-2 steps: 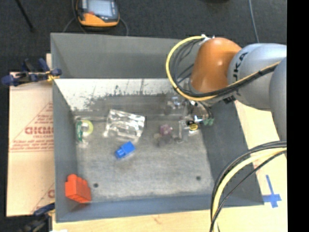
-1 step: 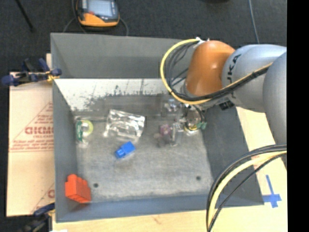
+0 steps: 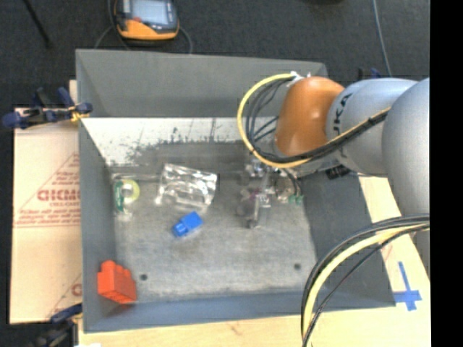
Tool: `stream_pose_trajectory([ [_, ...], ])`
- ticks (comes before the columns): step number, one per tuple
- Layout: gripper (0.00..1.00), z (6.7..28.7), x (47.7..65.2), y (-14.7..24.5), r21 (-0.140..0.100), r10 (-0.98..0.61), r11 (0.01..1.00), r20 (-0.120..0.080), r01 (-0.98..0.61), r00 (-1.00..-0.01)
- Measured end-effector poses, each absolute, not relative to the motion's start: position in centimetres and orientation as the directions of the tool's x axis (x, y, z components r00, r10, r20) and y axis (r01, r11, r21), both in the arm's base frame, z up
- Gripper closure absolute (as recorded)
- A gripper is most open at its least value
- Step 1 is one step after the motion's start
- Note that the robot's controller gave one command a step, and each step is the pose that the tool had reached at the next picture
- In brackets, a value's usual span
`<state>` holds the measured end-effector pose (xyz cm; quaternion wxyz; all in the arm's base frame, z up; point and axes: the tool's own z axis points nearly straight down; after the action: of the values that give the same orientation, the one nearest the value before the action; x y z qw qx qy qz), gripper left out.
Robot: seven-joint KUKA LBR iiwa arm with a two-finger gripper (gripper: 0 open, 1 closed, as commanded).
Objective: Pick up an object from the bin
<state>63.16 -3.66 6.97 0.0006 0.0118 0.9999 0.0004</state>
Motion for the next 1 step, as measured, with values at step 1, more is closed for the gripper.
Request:
stream_pose_trajectory([
  [1, 0.0, 7.1, 63.3, -3.77, 0.0, 0.024, 1.0, -0.005, 0.024, -1.0],
])
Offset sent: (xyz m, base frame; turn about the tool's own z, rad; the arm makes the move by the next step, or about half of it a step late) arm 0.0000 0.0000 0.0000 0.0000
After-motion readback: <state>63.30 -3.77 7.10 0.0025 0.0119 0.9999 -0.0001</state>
